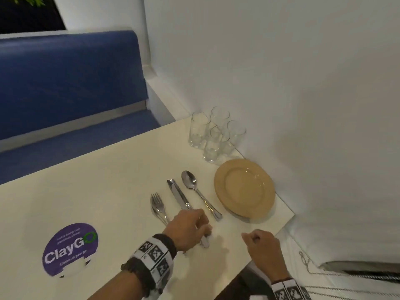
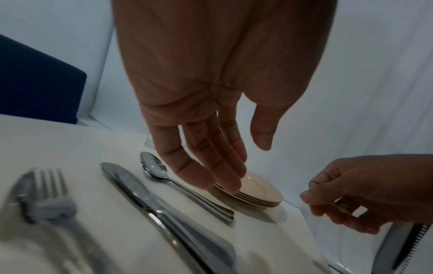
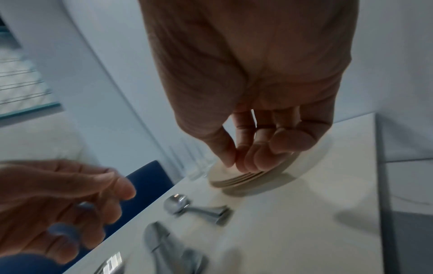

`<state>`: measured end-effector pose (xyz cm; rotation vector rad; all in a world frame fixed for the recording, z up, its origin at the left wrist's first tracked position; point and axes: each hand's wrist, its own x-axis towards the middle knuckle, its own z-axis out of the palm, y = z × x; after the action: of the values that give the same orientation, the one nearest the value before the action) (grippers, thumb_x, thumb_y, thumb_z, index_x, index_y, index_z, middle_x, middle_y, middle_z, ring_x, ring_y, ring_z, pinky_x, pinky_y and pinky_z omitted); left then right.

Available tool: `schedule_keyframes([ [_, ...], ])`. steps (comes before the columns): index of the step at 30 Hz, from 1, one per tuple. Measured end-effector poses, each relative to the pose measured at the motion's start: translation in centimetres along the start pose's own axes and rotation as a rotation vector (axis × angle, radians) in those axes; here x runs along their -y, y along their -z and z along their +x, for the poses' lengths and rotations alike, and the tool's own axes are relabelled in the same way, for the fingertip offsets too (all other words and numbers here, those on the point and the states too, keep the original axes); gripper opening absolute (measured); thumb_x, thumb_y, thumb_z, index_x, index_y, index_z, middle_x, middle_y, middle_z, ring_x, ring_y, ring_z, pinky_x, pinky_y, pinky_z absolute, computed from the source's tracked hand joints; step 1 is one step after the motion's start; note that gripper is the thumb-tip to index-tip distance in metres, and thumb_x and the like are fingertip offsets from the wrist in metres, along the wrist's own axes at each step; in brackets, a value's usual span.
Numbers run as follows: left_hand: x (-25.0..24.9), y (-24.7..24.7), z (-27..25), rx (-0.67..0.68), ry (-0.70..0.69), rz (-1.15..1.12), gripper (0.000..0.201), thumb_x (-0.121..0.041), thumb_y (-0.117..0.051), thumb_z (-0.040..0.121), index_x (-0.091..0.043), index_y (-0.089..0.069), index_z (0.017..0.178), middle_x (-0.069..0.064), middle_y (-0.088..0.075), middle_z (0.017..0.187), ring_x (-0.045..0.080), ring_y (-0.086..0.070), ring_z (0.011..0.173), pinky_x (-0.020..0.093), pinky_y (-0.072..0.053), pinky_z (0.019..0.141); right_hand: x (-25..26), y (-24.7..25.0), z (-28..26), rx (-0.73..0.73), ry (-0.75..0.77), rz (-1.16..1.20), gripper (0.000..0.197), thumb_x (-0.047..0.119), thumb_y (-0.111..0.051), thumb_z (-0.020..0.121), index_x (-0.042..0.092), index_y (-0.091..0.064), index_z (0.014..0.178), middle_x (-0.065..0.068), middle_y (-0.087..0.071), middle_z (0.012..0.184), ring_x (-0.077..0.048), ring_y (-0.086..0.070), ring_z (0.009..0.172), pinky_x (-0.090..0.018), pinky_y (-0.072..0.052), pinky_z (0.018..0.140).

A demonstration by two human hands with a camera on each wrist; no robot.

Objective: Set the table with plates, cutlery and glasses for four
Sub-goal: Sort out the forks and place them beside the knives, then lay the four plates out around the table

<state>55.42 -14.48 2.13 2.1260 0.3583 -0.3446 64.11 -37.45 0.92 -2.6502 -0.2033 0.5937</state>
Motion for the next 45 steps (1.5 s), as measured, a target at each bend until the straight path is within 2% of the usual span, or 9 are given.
schedule_keyframes([
  [6, -3.3, -0.7, 6.8, -0.013, 0.117, 0.071, 0.018, -0.038, -0.062, 0.094, -0.022, -0.064, 0.103, -0.004, -0.067, 0.098, 0.013, -0.065, 0.085, 0.033, -0.055, 0.085, -4.0, 4.3, 6.8, -0.112, -0.114, 0.081, 0.033, 0.024, -0.060, 0.092, 0.000, -0.059, 0.070, -0.007, -0.064, 0.066, -0.016, -0.053, 0.061, -0.031, -0.046, 0.062],
  [9, -4.0, -1.0, 10.5, -0.079, 0.213, 0.058, 0.027, -0.040, -0.061, 0.094, -0.022, -0.060, 0.113, 0.004, -0.068, 0.114, 0.022, -0.065, 0.100, 0.041, -0.054, 0.094, -5.3, 5.7, 11.1, -0.129, -0.182, 0.108, 0.022, 0.030, -0.059, 0.092, 0.009, -0.066, 0.092, -0.007, -0.069, 0.096, -0.021, -0.060, 0.083, -0.032, -0.045, 0.069],
  [13, -4.4, -1.5, 14.5, -0.154, 0.353, 0.077, 0.048, -0.034, -0.058, 0.097, -0.008, -0.044, 0.135, 0.011, -0.059, 0.129, 0.029, -0.058, 0.119, 0.040, -0.049, 0.097, -5.6, 5.8, 14.8, -0.029, -0.259, 0.172, 0.053, 0.037, -0.060, 0.091, 0.005, -0.052, 0.133, -0.016, -0.057, 0.133, -0.034, -0.054, 0.120, -0.038, -0.043, 0.092],
  [18, -4.2, -2.4, 17.1, -0.173, 0.479, 0.094, 0.051, -0.029, -0.059, 0.094, -0.005, -0.042, 0.135, 0.013, -0.063, 0.124, 0.032, -0.061, 0.114, 0.044, -0.052, 0.096, -5.4, 5.1, 16.8, 0.015, -0.230, 0.259, 0.028, 0.030, -0.059, 0.089, 0.004, -0.055, 0.099, -0.004, -0.058, 0.085, -0.024, -0.056, 0.080, -0.034, -0.044, 0.066],
  [26, -5.0, -3.4, 18.0, -0.181, 0.525, 0.002, 0.040, -0.017, -0.065, 0.090, -0.008, -0.045, 0.123, 0.013, -0.065, 0.112, 0.031, -0.064, 0.101, 0.041, -0.054, 0.087, -5.3, 4.1, 17.9, 0.019, -0.243, 0.373, 0.034, 0.027, -0.065, 0.086, 0.006, -0.059, 0.113, -0.011, -0.067, 0.105, -0.026, -0.062, 0.089, -0.031, -0.046, 0.067],
  [30, -4.9, -2.2, 15.0, -0.111, 0.479, -0.270, 0.036, -0.024, -0.073, 0.077, -0.014, -0.049, 0.102, 0.009, -0.067, 0.102, 0.029, -0.068, 0.093, 0.046, -0.060, 0.082, -4.7, 6.1, 14.8, -0.084, -0.131, 0.355, 0.022, 0.021, -0.061, 0.094, 0.008, -0.055, 0.110, -0.002, -0.061, 0.094, -0.017, -0.057, 0.079, -0.026, -0.039, 0.059],
  [34, -4.6, -1.2, 9.0, -0.141, 0.441, -0.927, 0.036, -0.021, -0.069, 0.085, -0.009, -0.064, 0.118, 0.018, -0.071, 0.116, 0.037, -0.069, 0.106, 0.057, -0.055, 0.095, -2.5, 7.4, 10.6, 0.020, 0.021, 0.356, 0.016, 0.024, -0.060, 0.094, 0.023, -0.053, 0.109, 0.007, -0.062, 0.095, -0.015, -0.058, 0.084, -0.034, -0.045, 0.072],
  [40, -0.1, 0.9, -1.2, -0.543, 0.508, -1.416, 0.055, -0.058, -0.035, 0.099, -0.019, -0.066, 0.123, 0.012, -0.073, 0.120, 0.031, -0.069, 0.111, 0.048, -0.052, 0.097, 5.5, 2.6, 6.3, 0.158, 0.209, 0.245, 0.020, 0.033, -0.069, 0.086, 0.024, -0.061, 0.102, 0.005, -0.064, 0.091, -0.017, -0.062, 0.082, -0.038, -0.052, 0.076],
  [45, 6.2, 2.1, -12.1, -0.919, 0.559, -1.396, 0.054, -0.062, -0.043, 0.094, -0.022, -0.068, 0.119, 0.008, -0.077, 0.112, 0.031, -0.069, 0.109, 0.049, -0.052, 0.097, 13.8, -4.6, 2.1, 0.320, 0.442, 0.233, 0.039, 0.040, -0.077, 0.077, 0.037, -0.056, 0.110, 0.009, -0.057, 0.100, -0.008, -0.060, 0.087, -0.031, -0.051, 0.076],
])
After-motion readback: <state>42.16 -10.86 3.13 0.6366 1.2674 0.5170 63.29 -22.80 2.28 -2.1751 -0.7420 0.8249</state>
